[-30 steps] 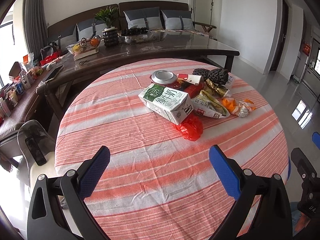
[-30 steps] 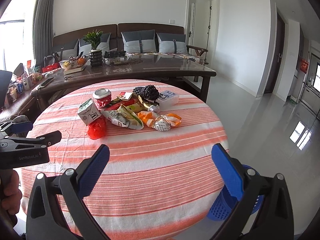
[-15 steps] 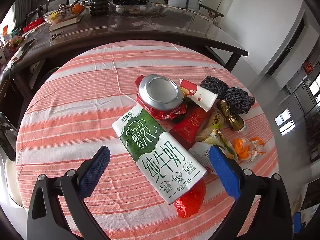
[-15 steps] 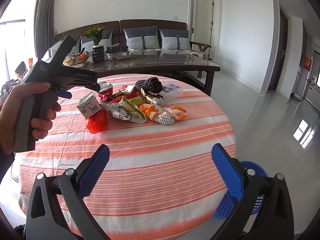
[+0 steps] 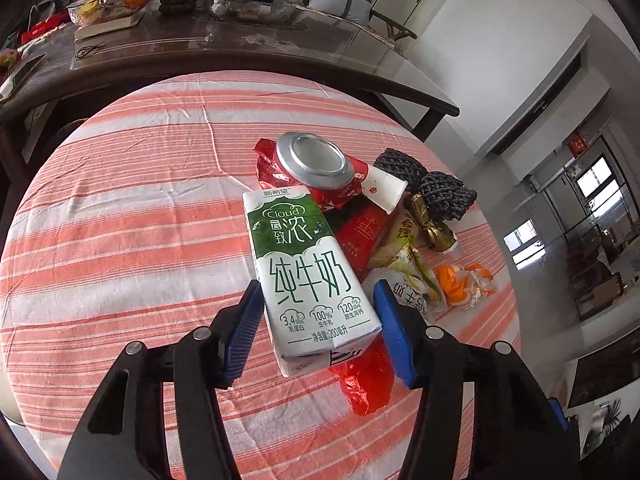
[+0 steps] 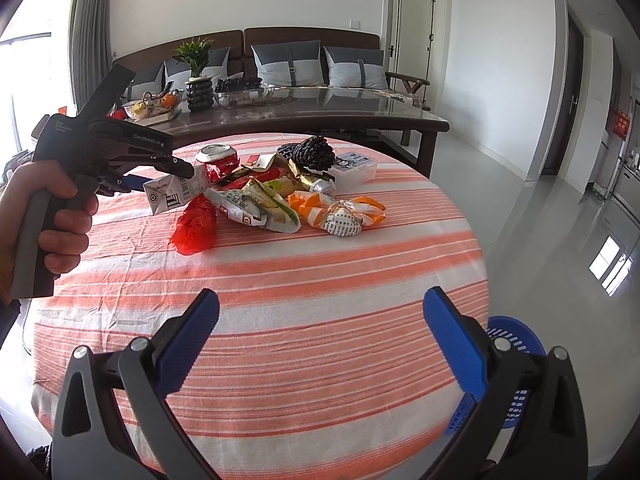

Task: Collect trash
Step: 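Grasp the green-and-white milk carton with the left gripper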

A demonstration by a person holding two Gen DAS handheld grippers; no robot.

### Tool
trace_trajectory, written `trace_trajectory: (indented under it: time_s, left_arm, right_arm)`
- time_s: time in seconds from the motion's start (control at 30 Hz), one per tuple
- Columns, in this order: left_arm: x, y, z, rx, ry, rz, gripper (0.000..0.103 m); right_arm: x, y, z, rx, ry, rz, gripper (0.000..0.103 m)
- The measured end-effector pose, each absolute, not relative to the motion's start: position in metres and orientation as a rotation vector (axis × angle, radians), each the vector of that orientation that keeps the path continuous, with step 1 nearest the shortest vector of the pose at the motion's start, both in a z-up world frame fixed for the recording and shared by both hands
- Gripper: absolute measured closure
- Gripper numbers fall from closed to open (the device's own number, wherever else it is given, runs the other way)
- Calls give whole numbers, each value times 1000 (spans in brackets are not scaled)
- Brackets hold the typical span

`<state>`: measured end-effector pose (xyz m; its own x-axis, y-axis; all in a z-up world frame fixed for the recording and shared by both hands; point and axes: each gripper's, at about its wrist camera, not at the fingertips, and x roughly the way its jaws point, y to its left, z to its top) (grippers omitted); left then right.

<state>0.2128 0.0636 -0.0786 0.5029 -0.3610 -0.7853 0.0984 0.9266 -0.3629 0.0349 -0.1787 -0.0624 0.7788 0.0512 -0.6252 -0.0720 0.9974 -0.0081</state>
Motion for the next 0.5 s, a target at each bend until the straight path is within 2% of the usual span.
trace_trajectory:
  time_s: [0.3,0.5]
  left_arm:
    - [150,87,-82,-34,1013,-369,48]
    - [121,91,-96,71,999,-363,48]
  right_arm:
    - [58,-160,-84,37,759,192,5]
    - [114,-128,-87,143,854,416,6]
